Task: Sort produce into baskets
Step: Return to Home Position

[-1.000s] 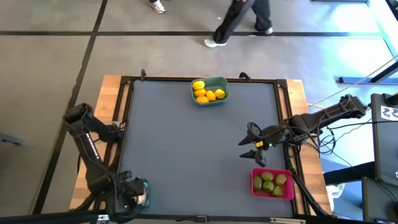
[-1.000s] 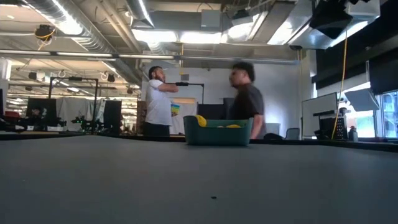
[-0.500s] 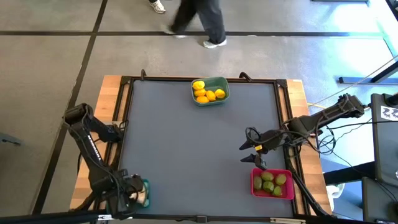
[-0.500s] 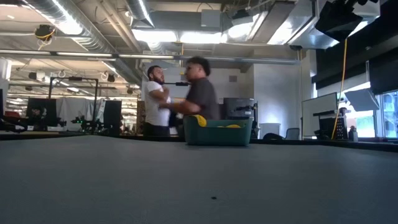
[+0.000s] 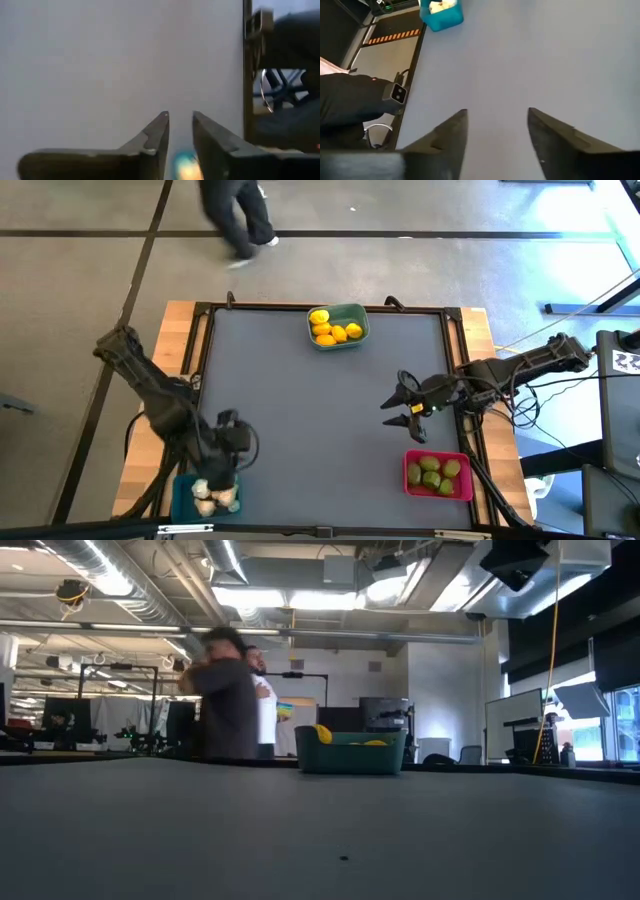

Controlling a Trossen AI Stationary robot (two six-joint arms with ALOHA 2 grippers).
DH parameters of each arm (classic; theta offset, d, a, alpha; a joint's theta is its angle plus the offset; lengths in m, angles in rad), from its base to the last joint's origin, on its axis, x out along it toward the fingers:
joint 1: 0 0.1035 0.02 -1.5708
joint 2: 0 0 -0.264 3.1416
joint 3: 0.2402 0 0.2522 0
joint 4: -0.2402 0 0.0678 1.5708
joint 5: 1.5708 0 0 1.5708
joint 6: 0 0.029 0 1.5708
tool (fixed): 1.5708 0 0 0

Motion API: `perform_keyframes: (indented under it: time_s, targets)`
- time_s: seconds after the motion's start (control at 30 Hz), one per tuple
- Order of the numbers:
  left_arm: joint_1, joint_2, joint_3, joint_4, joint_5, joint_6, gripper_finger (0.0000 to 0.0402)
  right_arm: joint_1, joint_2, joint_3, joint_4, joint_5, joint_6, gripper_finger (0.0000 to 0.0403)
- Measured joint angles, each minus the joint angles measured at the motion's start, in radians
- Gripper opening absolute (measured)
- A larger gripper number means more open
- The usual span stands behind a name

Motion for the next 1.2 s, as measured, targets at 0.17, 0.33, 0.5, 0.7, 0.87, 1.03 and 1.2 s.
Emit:
perform_keyframes:
  time_s: [0.17, 0.33, 0.5, 0.7, 0.87, 1.03, 1.2]
  targets:
    - [0.135, -0.080, -0.048, 0.117, -0.016, 0.287, 0.0028, -0.071, -0.013, -0.005, 0.009, -0.061, -0.102, 0.0115]
    - [0.289, -0.175, -0.160, 0.274, 0.030, 0.516, 0.0004, -0.155, -0.040, -0.030, 0.058, -0.120, -0.190, 0.0032]
    - [0.467, -0.279, -0.299, 0.475, 0.159, 0.683, 0.0002, -0.251, -0.107, -0.090, 0.128, -0.170, -0.263, 0.0012]
    - [0.669, -0.372, -0.503, 0.693, 0.320, 0.768, 0.0004, -0.350, -0.217, -0.205, 0.231, -0.214, -0.288, 0.0027]
    - [0.772, -0.469, -0.660, 0.844, 0.332, 0.774, 0.0003, -0.385, -0.317, -0.305, 0.333, -0.263, -0.276, 0.0016]
    - [0.801, -0.608, -0.791, 0.979, 0.329, 0.743, 0.0006, -0.384, -0.462, -0.414, 0.421, -0.263, -0.221, 0.0006]
    - [0.804, -0.747, -0.886, 1.016, 0.285, 0.725, 0.0002, -0.383, -0.599, -0.524, 0.480, -0.212, -0.178, 0.0006]
